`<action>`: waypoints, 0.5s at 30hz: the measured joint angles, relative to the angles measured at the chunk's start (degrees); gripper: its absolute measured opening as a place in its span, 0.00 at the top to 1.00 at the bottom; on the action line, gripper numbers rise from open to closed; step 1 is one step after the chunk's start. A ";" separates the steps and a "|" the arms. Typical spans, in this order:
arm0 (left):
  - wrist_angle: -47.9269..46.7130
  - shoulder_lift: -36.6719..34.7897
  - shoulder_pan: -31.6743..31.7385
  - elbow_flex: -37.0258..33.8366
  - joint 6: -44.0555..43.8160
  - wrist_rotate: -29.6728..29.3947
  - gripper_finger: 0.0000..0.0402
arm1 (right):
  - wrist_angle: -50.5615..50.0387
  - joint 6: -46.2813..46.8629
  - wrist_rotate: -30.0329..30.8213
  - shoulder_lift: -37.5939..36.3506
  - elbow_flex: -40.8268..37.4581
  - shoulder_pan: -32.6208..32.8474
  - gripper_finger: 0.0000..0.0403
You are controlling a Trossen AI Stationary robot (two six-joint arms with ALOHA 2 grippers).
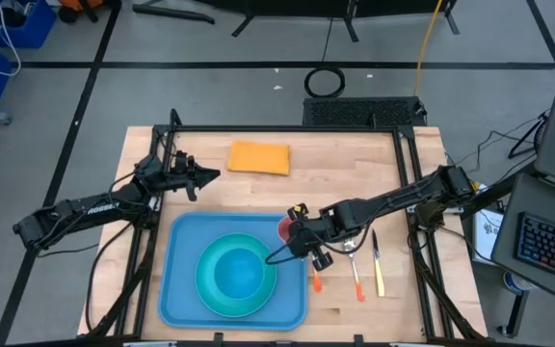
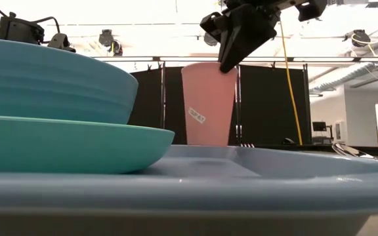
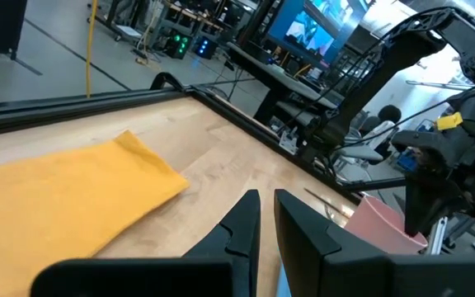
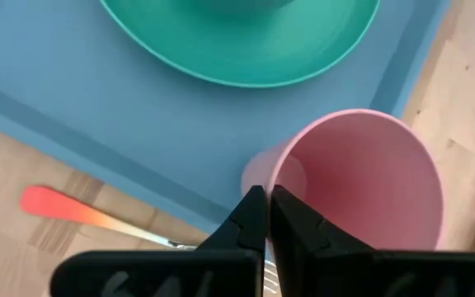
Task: Set up tray
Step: Put the pink cup on the blue tray to the top right of the green plate
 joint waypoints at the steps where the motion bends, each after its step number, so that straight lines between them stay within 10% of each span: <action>1: 0.01 0.00 0.00 -0.01 0.00 0.00 0.90 | 0.04 0.14 -0.01 0.00 0.01 0.00 1.00; 15: -0.41 0.02 0.02 0.01 0.00 -0.02 0.90 | 1.58 0.15 -1.48 0.89 -0.01 -0.02 1.00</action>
